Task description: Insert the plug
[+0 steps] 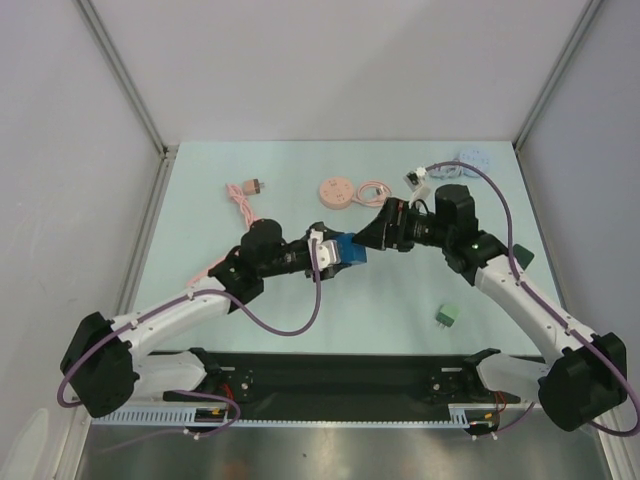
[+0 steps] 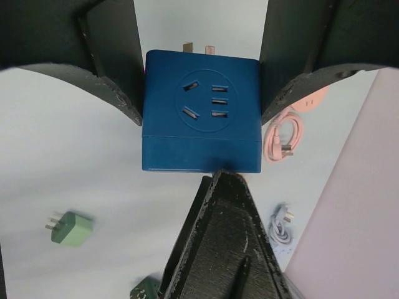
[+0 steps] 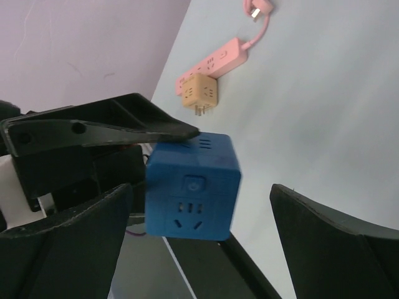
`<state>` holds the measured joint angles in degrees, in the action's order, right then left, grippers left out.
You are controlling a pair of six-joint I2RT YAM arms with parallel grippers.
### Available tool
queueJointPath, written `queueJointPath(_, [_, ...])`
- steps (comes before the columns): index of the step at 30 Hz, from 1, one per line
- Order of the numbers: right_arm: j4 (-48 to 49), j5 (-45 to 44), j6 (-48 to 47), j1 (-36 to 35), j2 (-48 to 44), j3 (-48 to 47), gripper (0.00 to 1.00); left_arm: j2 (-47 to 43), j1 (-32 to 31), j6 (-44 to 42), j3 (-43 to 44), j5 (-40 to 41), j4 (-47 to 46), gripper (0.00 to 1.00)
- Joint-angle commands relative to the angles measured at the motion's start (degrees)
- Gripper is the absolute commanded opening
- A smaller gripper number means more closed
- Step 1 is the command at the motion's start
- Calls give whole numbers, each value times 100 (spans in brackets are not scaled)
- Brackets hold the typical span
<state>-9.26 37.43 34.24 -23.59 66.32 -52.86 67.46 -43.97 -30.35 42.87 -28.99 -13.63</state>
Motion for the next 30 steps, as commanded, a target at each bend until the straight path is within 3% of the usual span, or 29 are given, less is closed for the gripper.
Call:
queueJointPath(1, [319, -166, 118, -285, -120, -286, 100, -268, -86, 152, -42, -28, -439, 0])
queueJointPath(10, [55, -615, -5, -611, 170, -392, 98, -436, -112, 187, -7, -45, -632, 0])
queueJointPath(12, [160, -483, 4, -707, 258, -435, 94, -444, -121, 222, 11, -63, -702, 0])
queueJointPath(14, [231, -412, -31, -813, 302, -471, 82, -436, -121, 292, -7, 42, -781, 0])
queueJointPath(15, [344, -308, -23, -822, 328, -471, 74, -444, -121, 380, -50, 95, -921, 4])
queueJointPath(16, [406, -263, 4, -822, 337, -462, 54, -444, -121, 424, -103, 157, -1027, 11])
queueJointPath(17, [451, -254, 30, -822, 320, -453, 45, -444, -121, 494, -156, 288, -1132, 33])
queueJointPath(19, [565, -201, 21, -813, 311, -401, 23, -506, -121, 635, -297, 298, -1388, 57])
queueJointPath(20, [609, -175, 56, -813, 311, -383, 17, -532, -130, 670, -341, 306, -1458, 58])
queueJointPath(21, [714, -96, 91, -787, 346, -357, 12, -593, -121, 653, -402, 289, -1519, 50])
queueJointPath(22, [784, -17, 127, -778, 381, -339, 1, -611, -130, 653, -446, 298, -1564, 44])
queueJointPath(23, [855, 44, 179, -770, 416, -321, 0, -637, -130, 670, -490, 350, -1616, 48])
queueJointPath(25, [873, 72, 285, -726, 451, -295, 0, -646, -130, 750, -526, 613, -1652, 69])
queueJointPath(26, [882, 45, 294, -699, 434, -286, 0, -655, -130, 750, -517, 692, -1617, 88])
queueJointPath(28, [882, -86, 303, -507, 329, -243, 0, -708, -121, 750, -517, 920, -1538, 98])
queueJointPath(30, [673, -357, 294, -305, 267, -216, 0, -726, -130, 976, -491, 1131, -1477, 100])
